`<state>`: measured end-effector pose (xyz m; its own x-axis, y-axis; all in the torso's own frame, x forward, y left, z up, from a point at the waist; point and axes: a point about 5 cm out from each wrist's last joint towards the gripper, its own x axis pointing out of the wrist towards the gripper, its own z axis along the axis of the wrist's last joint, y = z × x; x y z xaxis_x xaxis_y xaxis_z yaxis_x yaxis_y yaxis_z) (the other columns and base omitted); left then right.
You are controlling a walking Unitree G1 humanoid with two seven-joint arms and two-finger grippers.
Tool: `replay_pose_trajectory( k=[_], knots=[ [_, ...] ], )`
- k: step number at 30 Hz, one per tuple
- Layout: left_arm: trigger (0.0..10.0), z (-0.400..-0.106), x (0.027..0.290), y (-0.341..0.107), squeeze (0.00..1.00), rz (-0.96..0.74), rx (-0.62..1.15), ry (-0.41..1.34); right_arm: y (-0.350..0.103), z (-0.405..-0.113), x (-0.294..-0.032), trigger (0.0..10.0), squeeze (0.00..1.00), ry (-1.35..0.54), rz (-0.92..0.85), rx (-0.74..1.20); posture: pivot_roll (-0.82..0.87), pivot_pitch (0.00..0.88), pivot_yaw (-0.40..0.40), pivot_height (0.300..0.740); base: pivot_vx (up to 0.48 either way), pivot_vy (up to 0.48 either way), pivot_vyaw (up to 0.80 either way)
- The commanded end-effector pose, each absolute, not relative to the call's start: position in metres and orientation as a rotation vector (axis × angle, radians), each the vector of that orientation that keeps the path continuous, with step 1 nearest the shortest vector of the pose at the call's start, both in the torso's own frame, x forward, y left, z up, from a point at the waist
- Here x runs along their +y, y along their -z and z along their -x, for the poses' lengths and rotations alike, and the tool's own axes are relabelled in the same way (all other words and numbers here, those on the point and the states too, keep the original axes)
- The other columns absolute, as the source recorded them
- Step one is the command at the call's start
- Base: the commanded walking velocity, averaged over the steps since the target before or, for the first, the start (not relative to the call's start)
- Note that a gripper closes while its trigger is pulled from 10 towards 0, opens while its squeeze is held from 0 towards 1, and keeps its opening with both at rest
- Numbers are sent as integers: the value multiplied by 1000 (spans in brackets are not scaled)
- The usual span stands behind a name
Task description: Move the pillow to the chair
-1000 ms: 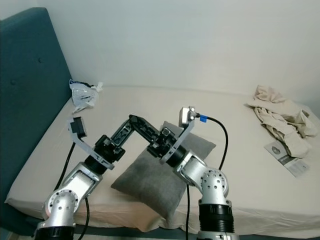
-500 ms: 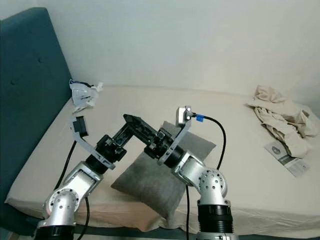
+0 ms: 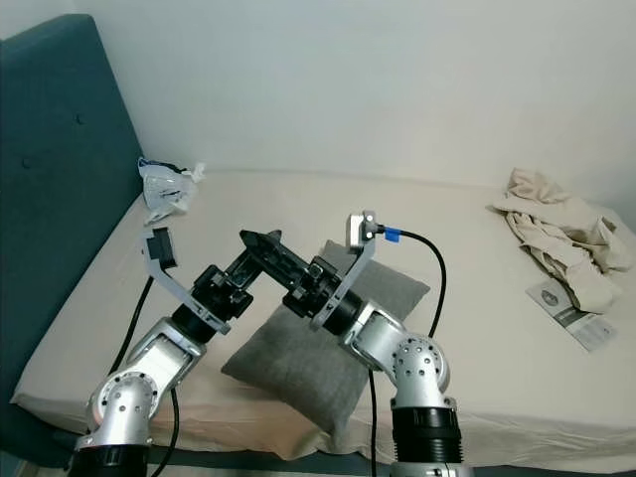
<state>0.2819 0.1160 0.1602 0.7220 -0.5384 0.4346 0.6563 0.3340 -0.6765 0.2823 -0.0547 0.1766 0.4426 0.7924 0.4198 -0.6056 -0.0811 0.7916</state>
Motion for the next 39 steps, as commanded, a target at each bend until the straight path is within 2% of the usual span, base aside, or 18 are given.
replay_pose_trajectory(
  k=[1, 2, 3, 6, 7, 8, 10, 11, 23, 24, 26, 27, 28, 32, 33, 34, 35, 39],
  knots=[
    [10000, -283, 112, -160, 0, 944, -122, 800, -175, -281, -58, 0, 0, -1162, -1180, 197, -26, 50, -70, 740, 0, 0, 0],
    [10000, -283, 112, -160, 0, 944, -122, 800, -175, -281, -58, 0, 0, -1162, -1180, 197, -26, 50, -70, 740, 0, 0, 0],
    [10000, -283, 112, -160, 0, 944, -122, 801, -175, -282, -58, 10000, 0, -1159, -1171, 199, -25, 52, -70, 740, 0, 0, 0],
    [10000, -283, 112, -161, 0, 946, -122, 801, -175, -282, -57, 10000, 0, -1154, -1158, 202, -25, 53, -70, 740, 0, 0, 0],
    [10000, -283, 111, -161, 0, 946, -121, 802, -175, -282, -57, 9020, 0, -1155, -1163, 200, -25, 54, -70, 740, 0, 0, 0],
    [10000, -283, 111, -161, 0, 946, -121, 802, -175, -283, -57, 0, 0, -1154, -1168, 199, -25, 55, -71, 740, 0, 0, 0],
    [10000, -283, 111, -161, 0, 946, -119, 803, -174, -283, -57, 0, 0, -1148, -1169, 200, -24, 55, -71, 740, 0, 0, 0],
    [10000, -283, 111, -160, 0, 946, -119, 803, -173, -283, -57, 9843, 0, -1140, -1159, 204, -24, 57, -71, 740, 0, 0, 0],
    [10000, -283, 112, -159, 0, 949, -115, 801, -172, -284, -58, 10000, 0, -1131, -1149, 207, -25, 57, -72, 740, 0, 0, 0],
    [10000, -283, 112, -159, 0, 949, -115, 802, -173, -284, -58, 0, 0, -1134, -1152, 204, -24, 56, -72, 740, 0, 0, 0],
    [10000, -283, 112, -159, 0, 949, -115, 802, -173, -284, -58, 0, 0, -1134, -1152, 204, -24, 56, -72, 740, 0, 0, 0],
    [10000, -283, 112, -160, 0, 948, -116, 803, -172, -284, -58, 4627, 0, -1123, -1128, 205, -24, 56, -71, 740, 0, 0, 0],
    [10000, -283, 112, -160, 0, 948, -116, 804, -172, -285, -57, 10000, 0, -1118, -1118, 207, -26, 54, -70, 740, 0, 0, 0],
    [10000, -283, 113, -160, 0, 948, -117, 806, -171, -285, -57, 10000, 0, -1110, -1103, 210, -26, 52, -70, 740, 0, 0, 0],
    [10000, -283, 113, -160, 0, 948, -118, 807, -171, -285, -57, 10000, 118, -1115, -1107, 210, -26, 50, -70, 740, 0, 0, 0],
    [10000, -283, 113, -160, 0, 948, -118, 807, -171, -285, -57, 10000, 816, -1118, -1111, 210, -26, 50, -70, 740, 0, 0, 0],
    [10000, -283, 113, -160, 0, 949, -119, 808, -172, -285, -57, 10000, 1000, -1124, -1121, 210, -27, 50, -71, 740, 0, 0, 0],
    [10000, -283, 113, -161, 0, 950, -123, 809, -173, -284, -58, 10000, 1000, -1142, -1142, 205, -27, 46, -70, 740, 0, 0, 0]
  ],
)
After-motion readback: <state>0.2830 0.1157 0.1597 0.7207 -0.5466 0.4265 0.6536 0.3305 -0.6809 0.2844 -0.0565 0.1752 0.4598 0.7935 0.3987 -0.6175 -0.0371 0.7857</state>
